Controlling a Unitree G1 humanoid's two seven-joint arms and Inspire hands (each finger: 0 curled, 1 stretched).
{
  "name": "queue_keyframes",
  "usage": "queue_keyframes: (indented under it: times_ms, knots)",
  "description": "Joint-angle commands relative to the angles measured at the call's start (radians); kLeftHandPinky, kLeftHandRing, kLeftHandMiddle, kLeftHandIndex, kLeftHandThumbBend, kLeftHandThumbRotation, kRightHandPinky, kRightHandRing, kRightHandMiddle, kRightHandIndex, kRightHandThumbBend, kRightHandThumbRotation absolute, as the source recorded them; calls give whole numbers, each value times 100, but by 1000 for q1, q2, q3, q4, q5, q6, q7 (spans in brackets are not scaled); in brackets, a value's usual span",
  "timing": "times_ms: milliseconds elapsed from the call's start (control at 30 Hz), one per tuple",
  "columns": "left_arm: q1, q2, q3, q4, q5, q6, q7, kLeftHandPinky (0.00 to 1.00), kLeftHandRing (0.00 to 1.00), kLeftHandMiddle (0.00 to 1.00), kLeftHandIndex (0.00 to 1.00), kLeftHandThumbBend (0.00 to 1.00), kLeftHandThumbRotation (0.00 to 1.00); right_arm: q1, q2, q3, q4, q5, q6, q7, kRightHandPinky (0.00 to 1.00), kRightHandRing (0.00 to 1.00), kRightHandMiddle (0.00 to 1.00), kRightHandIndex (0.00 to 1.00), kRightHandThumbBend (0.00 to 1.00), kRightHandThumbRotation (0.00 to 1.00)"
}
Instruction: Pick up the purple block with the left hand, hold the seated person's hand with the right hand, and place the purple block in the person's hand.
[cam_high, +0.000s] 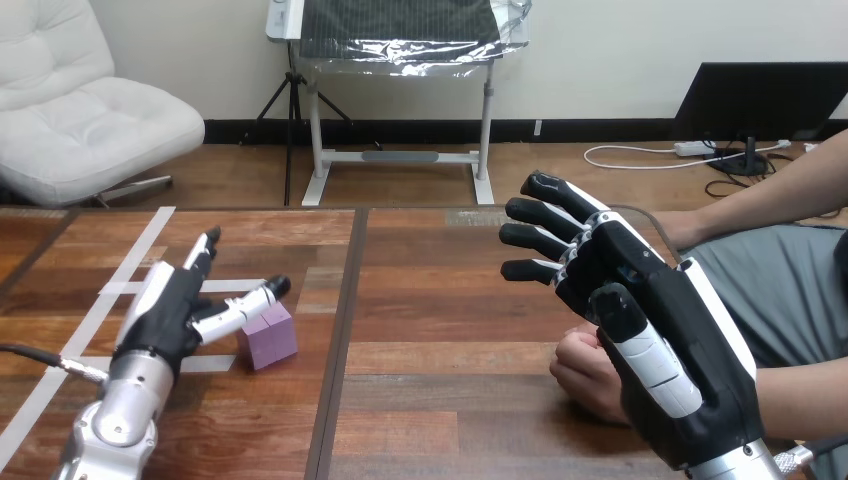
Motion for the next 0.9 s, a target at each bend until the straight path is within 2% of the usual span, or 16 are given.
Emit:
queue_keyframes:
  times_ms: [0, 400, 867]
  knots:
    - [-97, 22, -11, 29, 5, -30, 8, 88, 99, 100, 100, 65, 49, -60, -6, -8, -41, 12, 5, 0, 74, 83, 85, 87, 88, 71]
    - [-124, 16, -26, 85, 7, -13, -1, 89, 100, 100, 100, 68, 46, -59, -9, -11, -43, 21, 6, 4, 75, 83, 85, 87, 87, 70]
    - [-148, 20, -65, 131, 46, 2, 7, 91, 100, 100, 100, 72, 45, -59, -12, -12, -48, 23, 10, 3, 74, 83, 85, 87, 87, 70]
